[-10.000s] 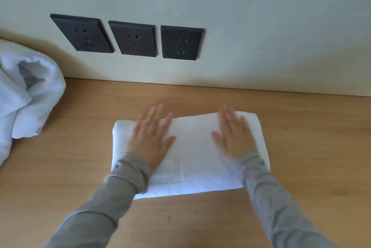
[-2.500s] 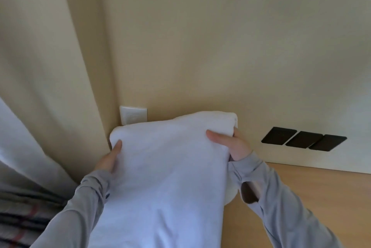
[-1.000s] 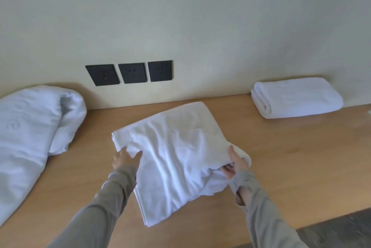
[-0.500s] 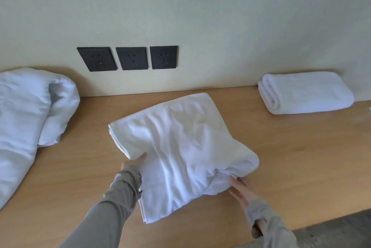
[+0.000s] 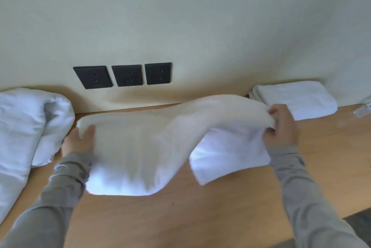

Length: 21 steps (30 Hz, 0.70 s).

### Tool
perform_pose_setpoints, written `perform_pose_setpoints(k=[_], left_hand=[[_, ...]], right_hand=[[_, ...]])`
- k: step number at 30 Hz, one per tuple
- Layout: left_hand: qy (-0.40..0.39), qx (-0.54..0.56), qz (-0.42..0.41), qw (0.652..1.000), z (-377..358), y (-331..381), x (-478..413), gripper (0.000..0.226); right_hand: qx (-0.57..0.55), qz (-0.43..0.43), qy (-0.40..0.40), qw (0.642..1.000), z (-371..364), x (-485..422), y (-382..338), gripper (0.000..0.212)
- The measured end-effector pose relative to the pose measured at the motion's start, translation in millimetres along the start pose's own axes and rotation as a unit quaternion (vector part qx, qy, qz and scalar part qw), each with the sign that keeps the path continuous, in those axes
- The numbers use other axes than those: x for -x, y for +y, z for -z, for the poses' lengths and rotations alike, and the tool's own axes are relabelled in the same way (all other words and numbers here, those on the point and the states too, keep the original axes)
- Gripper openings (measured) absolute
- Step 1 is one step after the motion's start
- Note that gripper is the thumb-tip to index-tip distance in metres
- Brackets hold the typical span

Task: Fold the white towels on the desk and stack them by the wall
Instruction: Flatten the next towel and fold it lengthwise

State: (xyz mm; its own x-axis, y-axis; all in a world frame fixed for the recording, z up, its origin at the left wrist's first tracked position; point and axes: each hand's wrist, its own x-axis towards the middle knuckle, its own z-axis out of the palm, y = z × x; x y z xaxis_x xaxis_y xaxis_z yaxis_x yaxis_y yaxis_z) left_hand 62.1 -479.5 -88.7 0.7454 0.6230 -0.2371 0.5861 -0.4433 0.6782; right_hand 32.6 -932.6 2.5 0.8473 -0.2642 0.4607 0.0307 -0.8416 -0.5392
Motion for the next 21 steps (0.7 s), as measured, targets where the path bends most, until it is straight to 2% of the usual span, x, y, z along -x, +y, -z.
perform_pose_setpoints(k=[2, 3, 5, 6, 8, 9, 10, 11, 14, 19, 21], left_hand=[[0.008, -0.020, 0.001, 1.000, 12, -22, -9, 0.063], [0.002, -0.030, 0.008, 1.000, 14, -38, -10, 0.061], [-0.024, -0.049, 0.033, 0.998, 12, -71, -5, 0.057], [-0.037, -0.052, 0.051, 0.997, 8, -86, -1, 0.059], [-0.068, -0.063, 0.089, 0.992, 1, -112, 7, 0.062], [-0.083, -0.070, 0.105, 0.989, -2, -121, 10, 0.063], [-0.093, -0.077, 0.119, 0.986, -5, -128, 12, 0.063], [-0.101, -0.082, 0.129, 0.983, -7, -133, 12, 0.064], [-0.110, -0.082, 0.136, 0.981, -13, -135, 11, 0.066], [-0.099, -0.066, 0.138, 0.983, -18, -133, 10, 0.068], [-0.082, -0.036, 0.144, 0.986, -15, -132, 6, 0.063]], right_hand=[[0.074, 0.041, 0.011, 0.996, 19, 13, 14, 0.046], [0.105, 0.032, -0.017, 0.994, 20, 31, 23, 0.045], [0.139, -0.003, -0.135, 0.981, 12, 77, 48, 0.047], [0.170, -0.007, -0.216, 0.962, 4, 102, 63, 0.053], [0.263, -0.062, -0.420, 0.866, -9, 144, 82, 0.068], [0.302, -0.098, -0.478, 0.819, -14, 162, 90, 0.074], [0.315, -0.128, -0.504, 0.794, -18, 172, 91, 0.077], [0.312, -0.143, -0.506, 0.791, -22, 177, 90, 0.078], [0.284, -0.137, -0.468, 0.826, -41, 170, 70, 0.077], [0.208, -0.047, -0.450, 0.867, -101, 143, 10, 0.067], [0.189, -0.005, -0.453, 0.871, -130, 135, -17, 0.065]])
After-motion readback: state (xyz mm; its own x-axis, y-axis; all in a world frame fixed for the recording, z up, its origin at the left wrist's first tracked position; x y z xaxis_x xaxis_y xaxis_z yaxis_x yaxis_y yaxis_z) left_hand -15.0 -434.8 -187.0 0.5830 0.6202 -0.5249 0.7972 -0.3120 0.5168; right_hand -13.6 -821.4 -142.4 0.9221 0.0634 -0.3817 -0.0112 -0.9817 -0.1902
